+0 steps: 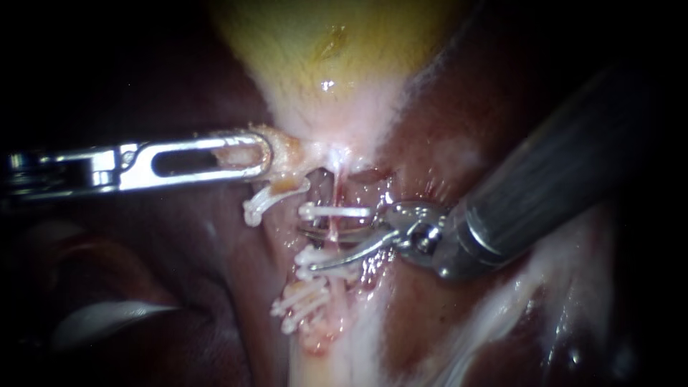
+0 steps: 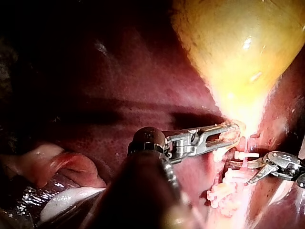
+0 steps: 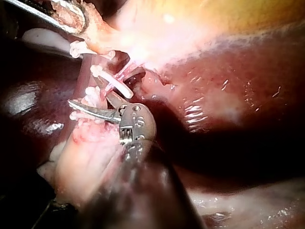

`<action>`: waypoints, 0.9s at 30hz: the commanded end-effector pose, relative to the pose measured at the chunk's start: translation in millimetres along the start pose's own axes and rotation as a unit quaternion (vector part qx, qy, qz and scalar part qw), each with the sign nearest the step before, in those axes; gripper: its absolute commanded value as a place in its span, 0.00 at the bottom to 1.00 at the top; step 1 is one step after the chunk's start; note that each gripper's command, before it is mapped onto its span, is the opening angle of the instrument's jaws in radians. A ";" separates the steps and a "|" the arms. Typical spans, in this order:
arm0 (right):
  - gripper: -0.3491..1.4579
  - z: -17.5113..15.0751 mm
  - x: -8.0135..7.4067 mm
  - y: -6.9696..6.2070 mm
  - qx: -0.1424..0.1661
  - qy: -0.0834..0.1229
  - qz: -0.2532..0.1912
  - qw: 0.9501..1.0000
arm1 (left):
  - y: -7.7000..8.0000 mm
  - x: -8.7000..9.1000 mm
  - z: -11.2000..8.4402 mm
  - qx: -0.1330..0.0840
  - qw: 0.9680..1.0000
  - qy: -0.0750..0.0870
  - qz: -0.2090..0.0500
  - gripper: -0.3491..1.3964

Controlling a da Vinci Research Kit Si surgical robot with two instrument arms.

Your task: Go to the cutting position right tube

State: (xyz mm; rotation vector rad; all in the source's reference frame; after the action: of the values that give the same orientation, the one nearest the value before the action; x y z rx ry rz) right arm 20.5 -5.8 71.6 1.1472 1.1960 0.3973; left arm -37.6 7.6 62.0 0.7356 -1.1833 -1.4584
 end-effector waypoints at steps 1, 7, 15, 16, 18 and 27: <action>0.96 0.2 -0.1 0.1 0.001 0.003 -0.003 1.000 | 0.0 0.0 0.0 0.000 1.000 0.000 0.000 0.00; 0.94 1.5 -0.5 1.2 0.005 0.023 -0.025 0.999 | 0.2 -0.1 0.0 0.000 1.000 0.000 0.000 0.00; 0.93 2.5 -0.5 2.0 0.015 0.054 -0.041 0.998 | 0.5 -0.2 0.0 0.000 1.000 0.000 0.000 0.00; 0.93 2.5 -0.5 2.0 0.013 0.055 -0.047 0.997 | 0.5 -0.2 0.0 0.000 1.000 0.000 0.000 0.00; 0.93 2.4 -0.5 1.9 0.009 0.056 -0.058 0.997 | 0.5 -0.2 0.0 0.000 1.000 0.000 0.000 0.00; 0.92 2.2 -0.3 1.7 -0.023 0.062 -0.115 0.991 | 0.6 -0.1 -0.1 0.000 1.000 0.000 0.001 0.00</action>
State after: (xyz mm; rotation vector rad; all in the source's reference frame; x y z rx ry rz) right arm 22.8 -6.5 73.0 0.9369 1.4017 0.3155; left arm -37.3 7.7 62.6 0.7355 -1.1833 -1.4568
